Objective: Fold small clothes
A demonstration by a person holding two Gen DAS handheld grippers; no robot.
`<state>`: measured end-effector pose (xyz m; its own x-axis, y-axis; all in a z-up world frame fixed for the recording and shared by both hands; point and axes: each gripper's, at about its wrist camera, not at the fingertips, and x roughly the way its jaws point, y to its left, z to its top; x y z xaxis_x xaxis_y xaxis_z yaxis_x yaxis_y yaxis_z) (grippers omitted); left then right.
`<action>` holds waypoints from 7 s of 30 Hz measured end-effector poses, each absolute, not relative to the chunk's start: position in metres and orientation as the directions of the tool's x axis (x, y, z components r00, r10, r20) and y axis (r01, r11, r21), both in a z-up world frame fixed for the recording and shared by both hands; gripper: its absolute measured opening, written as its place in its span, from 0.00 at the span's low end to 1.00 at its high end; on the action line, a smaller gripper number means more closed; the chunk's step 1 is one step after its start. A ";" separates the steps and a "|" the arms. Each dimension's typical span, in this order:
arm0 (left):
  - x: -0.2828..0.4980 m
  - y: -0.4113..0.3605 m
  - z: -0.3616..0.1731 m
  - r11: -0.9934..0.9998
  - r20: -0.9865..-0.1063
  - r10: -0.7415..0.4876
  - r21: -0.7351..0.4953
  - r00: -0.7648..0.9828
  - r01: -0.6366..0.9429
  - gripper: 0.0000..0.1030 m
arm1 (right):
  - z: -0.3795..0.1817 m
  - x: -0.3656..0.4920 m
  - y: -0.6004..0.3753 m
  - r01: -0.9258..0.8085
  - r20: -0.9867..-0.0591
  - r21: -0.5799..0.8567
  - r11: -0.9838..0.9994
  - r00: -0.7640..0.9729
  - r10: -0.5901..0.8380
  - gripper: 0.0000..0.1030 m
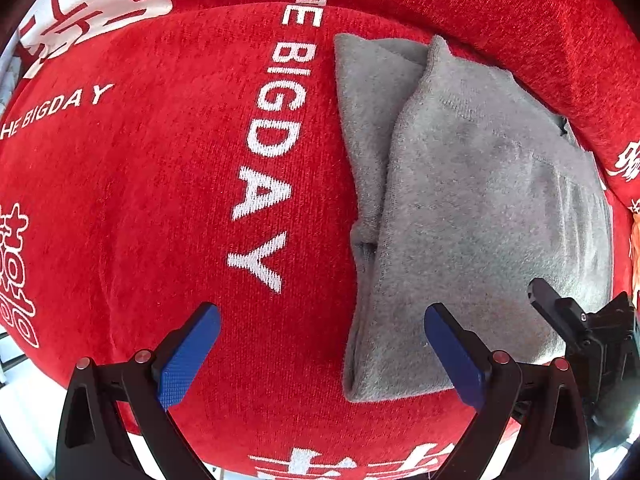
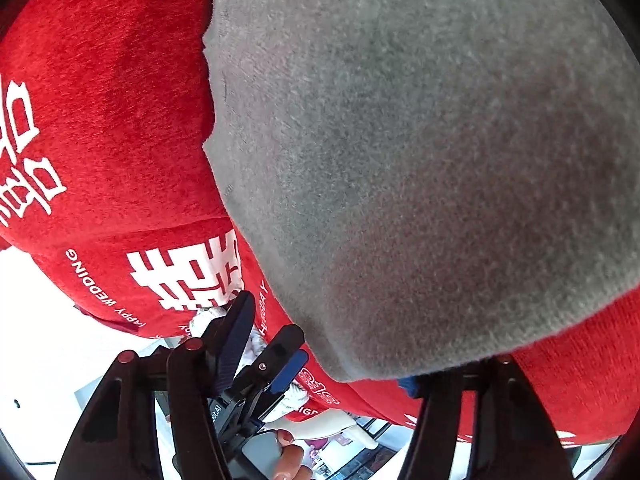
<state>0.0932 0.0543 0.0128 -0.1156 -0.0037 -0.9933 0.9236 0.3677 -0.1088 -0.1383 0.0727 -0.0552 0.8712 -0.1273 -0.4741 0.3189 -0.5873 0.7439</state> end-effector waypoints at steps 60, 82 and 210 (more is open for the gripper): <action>-0.143 -0.084 0.092 -0.189 -0.881 -0.118 -0.433 -0.458 0.881 0.22 | -0.002 -0.286 -0.073 0.678 -0.691 0.720 -0.149 0.721 -0.052 0.09; -0.066 -0.058 0.100 0.075 -0.960 -0.231 -0.178 -0.156 0.981 0.88 | -0.019 -0.358 -0.094 0.310 -0.408 0.867 -0.390 0.892 -0.197 0.75; -0.117 -0.050 0.057 0.145 -0.998 -0.048 -0.048 -0.042 0.988 0.99 | 0.039 -0.443 -0.106 0.814 -0.832 0.548 -0.191 0.555 -0.022 0.78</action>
<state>-0.1173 -0.0503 0.0570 -0.0415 -0.0480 -0.9980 0.9883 0.1450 -0.0481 -0.4428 -0.1058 0.0394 0.5547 -0.0223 -0.8318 0.8144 -0.1905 0.5482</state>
